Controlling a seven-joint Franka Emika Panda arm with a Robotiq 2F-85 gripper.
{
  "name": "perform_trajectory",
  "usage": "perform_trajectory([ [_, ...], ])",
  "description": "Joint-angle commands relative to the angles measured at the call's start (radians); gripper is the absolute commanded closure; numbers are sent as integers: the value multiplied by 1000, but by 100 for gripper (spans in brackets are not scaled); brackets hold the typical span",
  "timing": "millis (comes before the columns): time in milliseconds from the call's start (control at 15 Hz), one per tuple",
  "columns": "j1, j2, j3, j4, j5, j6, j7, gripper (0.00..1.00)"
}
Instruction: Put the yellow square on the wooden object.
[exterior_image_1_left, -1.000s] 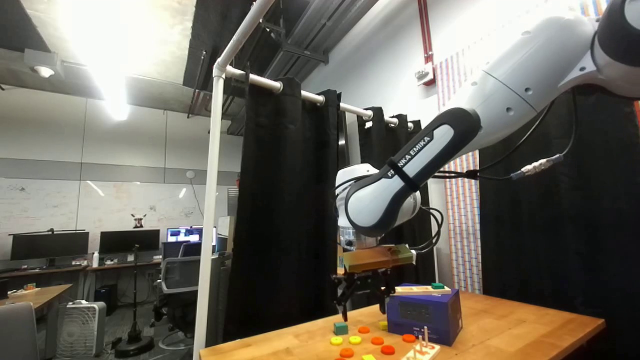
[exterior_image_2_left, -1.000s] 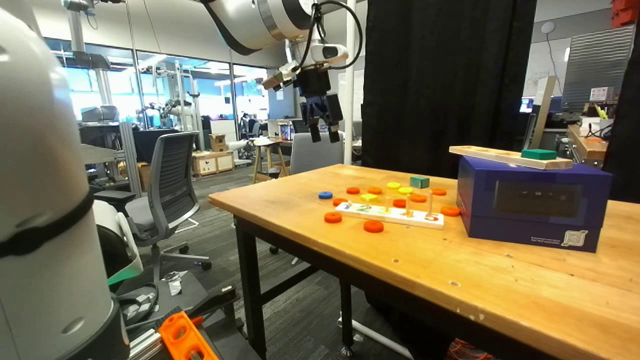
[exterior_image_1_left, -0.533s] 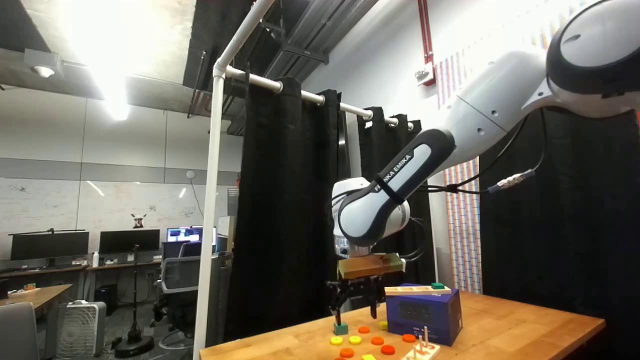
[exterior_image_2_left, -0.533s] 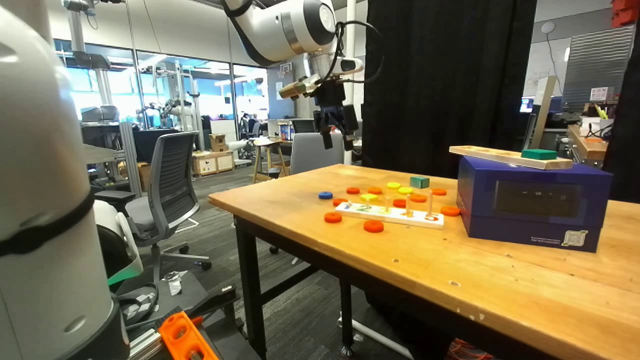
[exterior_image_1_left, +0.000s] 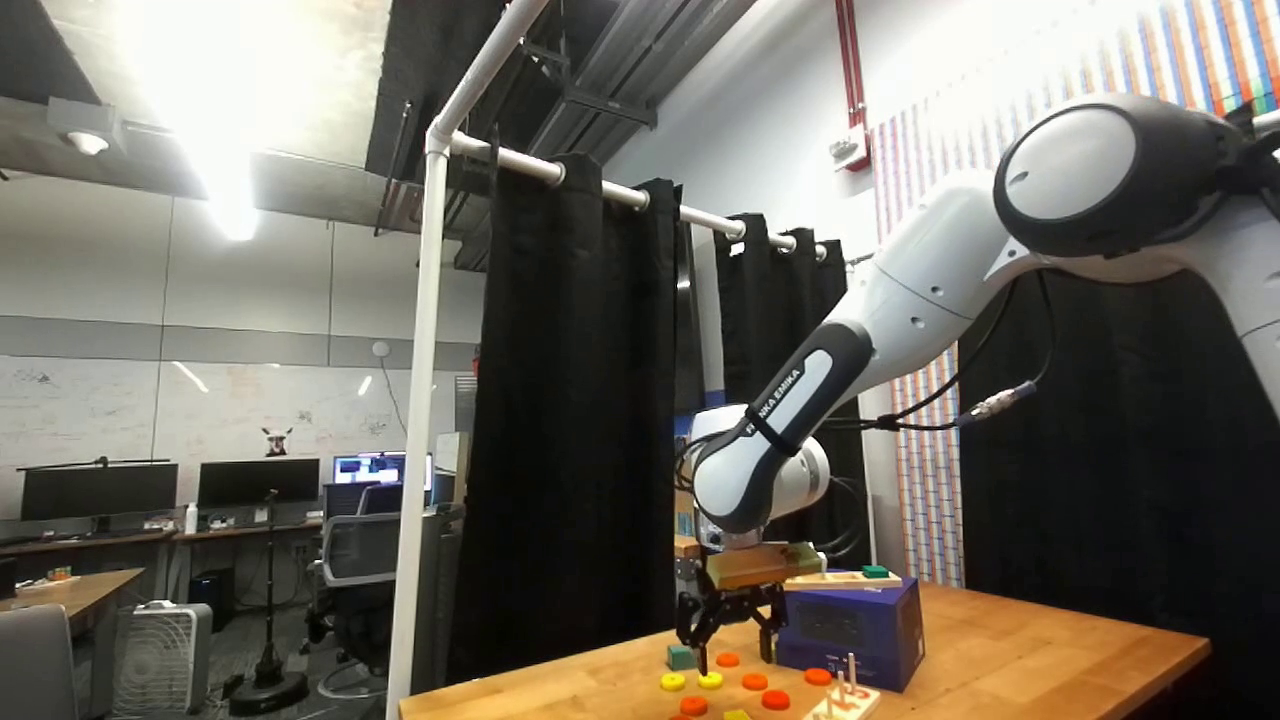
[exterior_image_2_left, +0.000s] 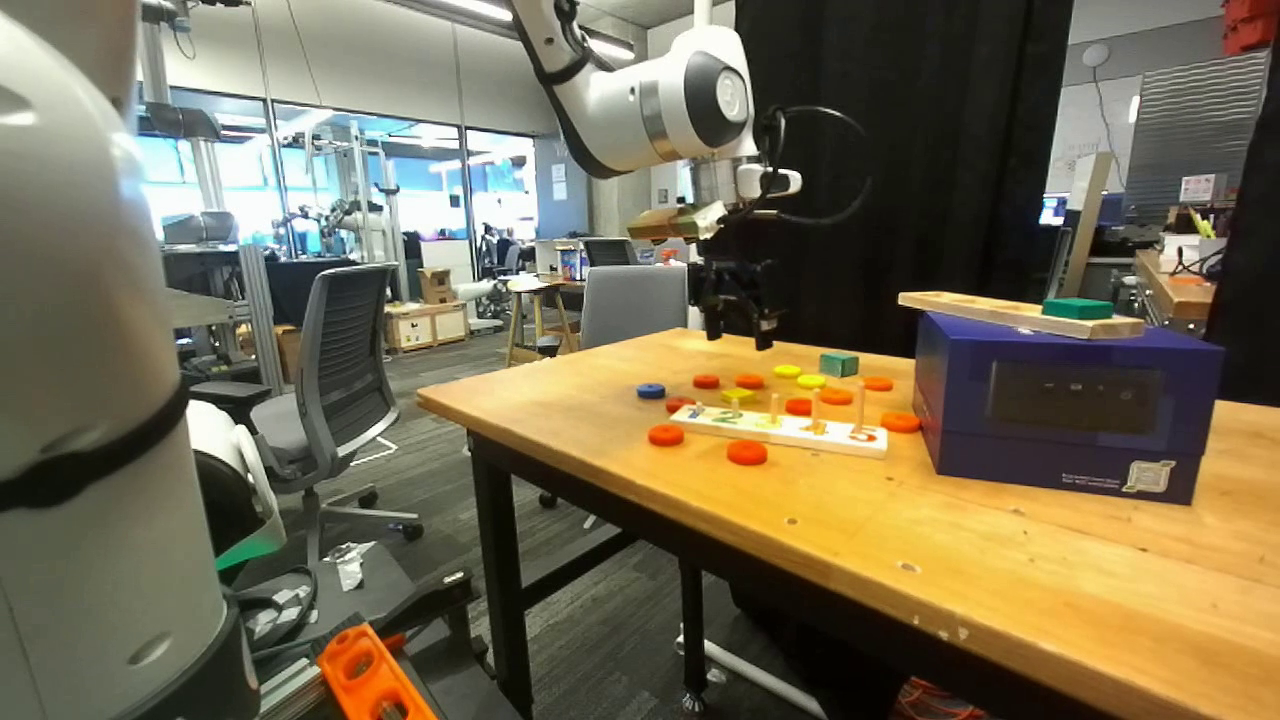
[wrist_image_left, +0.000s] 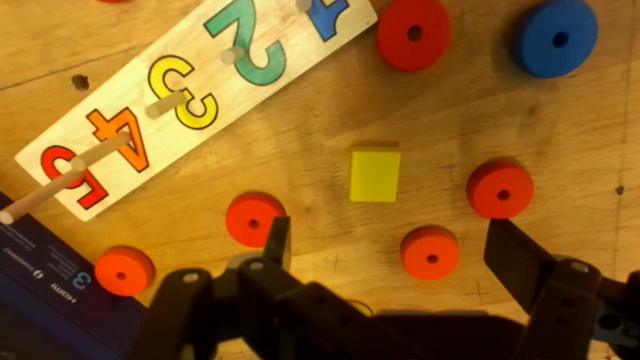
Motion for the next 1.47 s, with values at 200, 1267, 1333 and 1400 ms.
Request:
perform_trajectory([
  [200,8,121,-50,90,108,12,-123,0],
  [1267,7,166,-63,82,214,7,-175,0],
  [1333,7,170,-63,82,217,8,-176,0],
  [1400,7,172,-64,82,219,8,-177,0],
])
